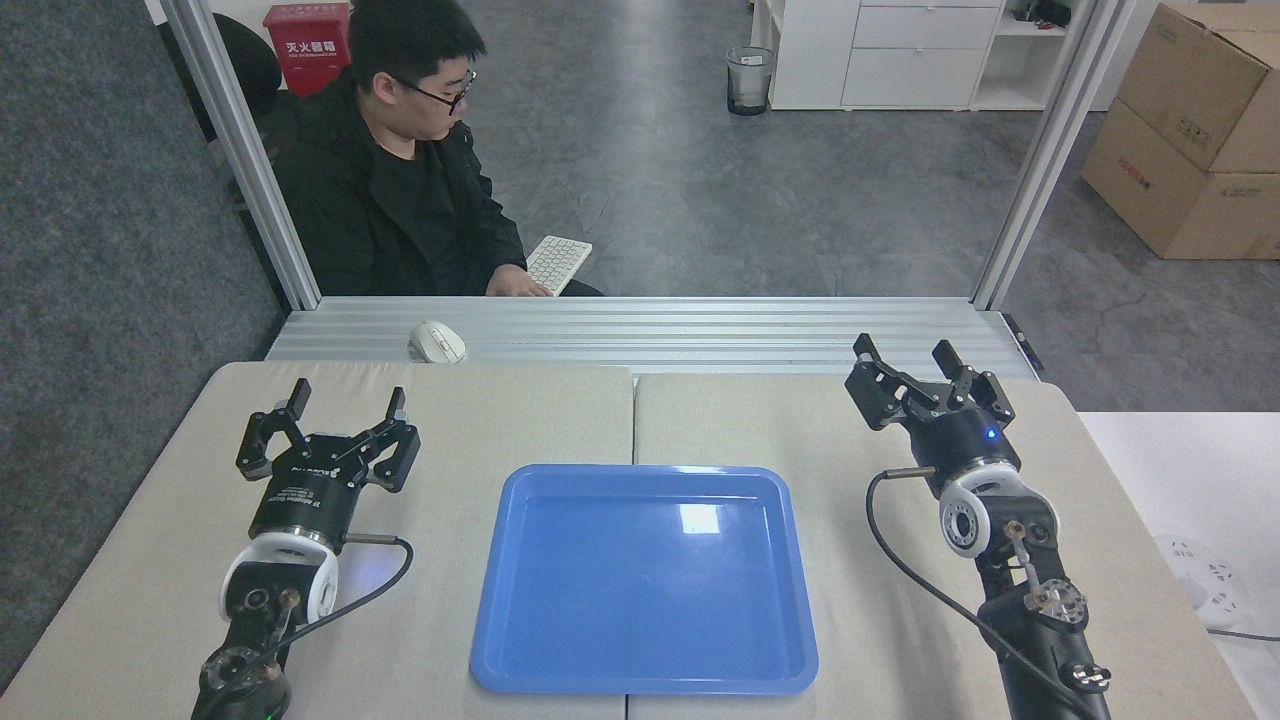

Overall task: Pick up switch part and place in tray
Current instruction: 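Lower the open left gripper onto the white-and-green switch part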

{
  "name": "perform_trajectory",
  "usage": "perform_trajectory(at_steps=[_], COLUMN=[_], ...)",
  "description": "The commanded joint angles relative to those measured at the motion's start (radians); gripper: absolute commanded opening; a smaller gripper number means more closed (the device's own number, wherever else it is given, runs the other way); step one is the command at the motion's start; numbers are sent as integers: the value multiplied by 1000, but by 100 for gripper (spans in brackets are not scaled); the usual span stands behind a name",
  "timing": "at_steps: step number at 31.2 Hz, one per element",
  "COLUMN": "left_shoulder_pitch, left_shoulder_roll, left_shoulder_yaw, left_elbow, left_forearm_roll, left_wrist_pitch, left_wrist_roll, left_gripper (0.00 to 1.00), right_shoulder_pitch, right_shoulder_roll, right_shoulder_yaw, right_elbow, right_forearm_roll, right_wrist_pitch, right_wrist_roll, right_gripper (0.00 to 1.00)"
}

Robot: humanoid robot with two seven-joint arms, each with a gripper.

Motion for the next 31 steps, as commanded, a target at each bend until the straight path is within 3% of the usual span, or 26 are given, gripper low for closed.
perform_trajectory(at_steps=[1,17,31], left_shoulder_pitch=[29,178,150], left_shoulder_roll=[27,56,73], left_shoulder_yaw=[16,70,64], left_elbow=[71,125,333], left_forearm_roll=[1,5,5], left_wrist_pitch=[5,-67,-91], left_wrist_roll=[49,88,89], left_gripper=[100,100,100], right_shoulder_pitch=[0,0,0], right_shoulder_roll=[0,0,0], right_shoulder_yaw=[0,0,0], right_elbow=[0,0,0], right_forearm_roll=[0,0,0], right_wrist_pitch=[0,0,0], right_wrist_roll=[-1,-1,-1], right_gripper=[100,100,100])
